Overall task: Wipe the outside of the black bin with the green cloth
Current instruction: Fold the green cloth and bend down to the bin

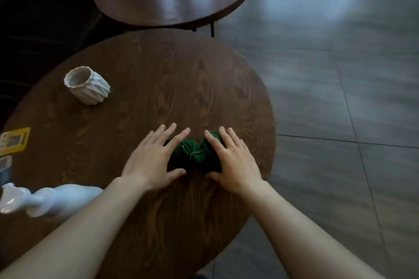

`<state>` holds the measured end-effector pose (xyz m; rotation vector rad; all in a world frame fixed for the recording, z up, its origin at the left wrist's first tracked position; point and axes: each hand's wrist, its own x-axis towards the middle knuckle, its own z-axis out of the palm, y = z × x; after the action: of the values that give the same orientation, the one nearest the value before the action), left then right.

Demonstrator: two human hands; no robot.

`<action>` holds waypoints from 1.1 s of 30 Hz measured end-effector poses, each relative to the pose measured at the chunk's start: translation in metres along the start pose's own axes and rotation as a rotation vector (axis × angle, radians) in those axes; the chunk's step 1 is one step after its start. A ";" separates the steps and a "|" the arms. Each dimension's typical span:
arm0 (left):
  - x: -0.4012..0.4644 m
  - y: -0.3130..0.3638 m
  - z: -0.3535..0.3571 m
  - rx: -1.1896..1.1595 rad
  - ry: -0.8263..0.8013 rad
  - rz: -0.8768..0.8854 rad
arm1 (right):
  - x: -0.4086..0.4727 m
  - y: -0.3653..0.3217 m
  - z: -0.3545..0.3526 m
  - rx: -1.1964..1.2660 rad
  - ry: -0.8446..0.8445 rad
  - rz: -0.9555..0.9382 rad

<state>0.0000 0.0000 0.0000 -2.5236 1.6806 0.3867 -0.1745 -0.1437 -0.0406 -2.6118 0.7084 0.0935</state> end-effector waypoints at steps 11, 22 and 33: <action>-0.001 0.015 0.008 -0.090 0.022 -0.057 | -0.010 -0.007 0.001 0.003 0.096 -0.084; -0.038 0.015 -0.075 -0.061 0.177 -0.012 | -0.031 -0.044 -0.070 -0.029 0.205 -0.066; -0.158 0.011 -0.239 -0.040 0.422 0.002 | -0.113 -0.167 -0.213 -0.159 0.394 -0.113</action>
<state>-0.0294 0.0876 0.2714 -2.7790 1.8158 -0.1280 -0.1991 -0.0509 0.2363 -2.8495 0.7019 -0.4263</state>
